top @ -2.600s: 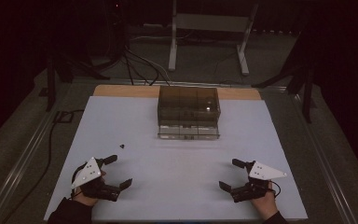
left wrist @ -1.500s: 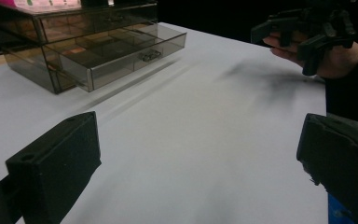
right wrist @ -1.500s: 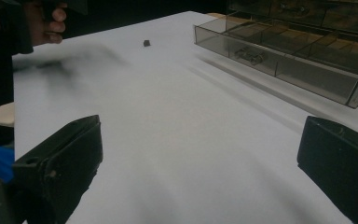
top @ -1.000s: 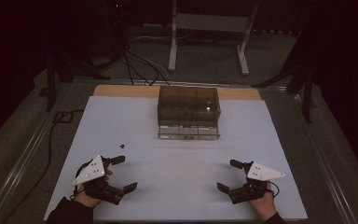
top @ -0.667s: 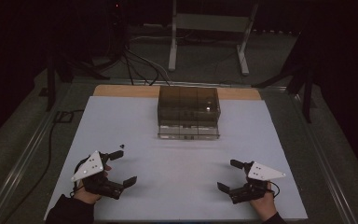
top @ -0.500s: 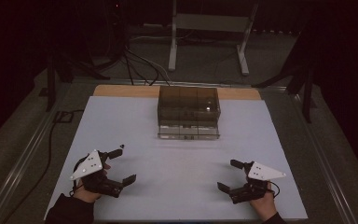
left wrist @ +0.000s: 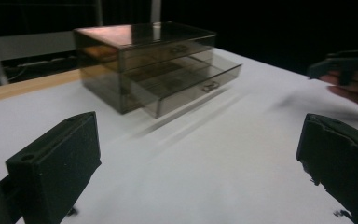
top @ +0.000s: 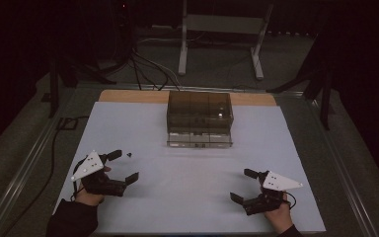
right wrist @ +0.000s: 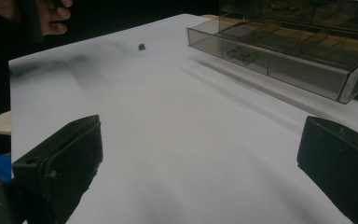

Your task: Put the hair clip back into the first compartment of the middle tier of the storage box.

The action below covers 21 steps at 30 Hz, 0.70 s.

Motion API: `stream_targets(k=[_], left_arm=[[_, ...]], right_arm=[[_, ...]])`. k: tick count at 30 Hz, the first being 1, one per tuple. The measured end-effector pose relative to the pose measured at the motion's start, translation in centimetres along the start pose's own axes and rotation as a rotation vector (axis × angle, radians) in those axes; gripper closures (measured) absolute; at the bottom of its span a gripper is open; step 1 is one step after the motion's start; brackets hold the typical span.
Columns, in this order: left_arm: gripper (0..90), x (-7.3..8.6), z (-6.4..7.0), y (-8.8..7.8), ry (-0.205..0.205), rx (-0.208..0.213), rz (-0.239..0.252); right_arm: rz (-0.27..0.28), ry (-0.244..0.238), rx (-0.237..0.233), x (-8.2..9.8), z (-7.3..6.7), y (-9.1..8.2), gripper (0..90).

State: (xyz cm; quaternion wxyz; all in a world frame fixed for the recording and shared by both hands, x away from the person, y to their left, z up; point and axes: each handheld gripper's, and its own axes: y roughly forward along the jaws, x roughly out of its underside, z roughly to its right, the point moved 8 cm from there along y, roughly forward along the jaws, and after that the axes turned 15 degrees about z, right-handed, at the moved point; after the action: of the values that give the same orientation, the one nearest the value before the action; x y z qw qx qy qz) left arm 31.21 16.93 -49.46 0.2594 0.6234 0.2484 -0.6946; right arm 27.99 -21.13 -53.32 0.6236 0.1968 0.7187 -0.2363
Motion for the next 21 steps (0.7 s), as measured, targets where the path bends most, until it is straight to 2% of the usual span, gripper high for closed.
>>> stream_targets(k=[2, 5, 13, 21], left_arm=[[0.5, 0.2, -0.7, 0.2, 0.002, -0.038, -0.004], [0.5, 0.4, -1.1, 0.3, 0.017, -0.060, -0.014], [0.5, 0.9, -2.1, 0.9, -0.004, -0.086, -0.032], [0.5, 1.1, -3.0, 1.2, -0.004, -0.120, -0.037]], right_arm=[[-0.001, 0.001, 0.000, 0.0, 0.0, 0.0, 0.2], [-0.002, -0.001, -0.003, 0.0, 0.0, 0.0, 0.2], [-0.002, 0.003, -0.001, 0.0, 0.0, 0.0, 0.2], [-0.003, 0.007, -0.001, 0.0, 0.0, 0.0, 0.2]])
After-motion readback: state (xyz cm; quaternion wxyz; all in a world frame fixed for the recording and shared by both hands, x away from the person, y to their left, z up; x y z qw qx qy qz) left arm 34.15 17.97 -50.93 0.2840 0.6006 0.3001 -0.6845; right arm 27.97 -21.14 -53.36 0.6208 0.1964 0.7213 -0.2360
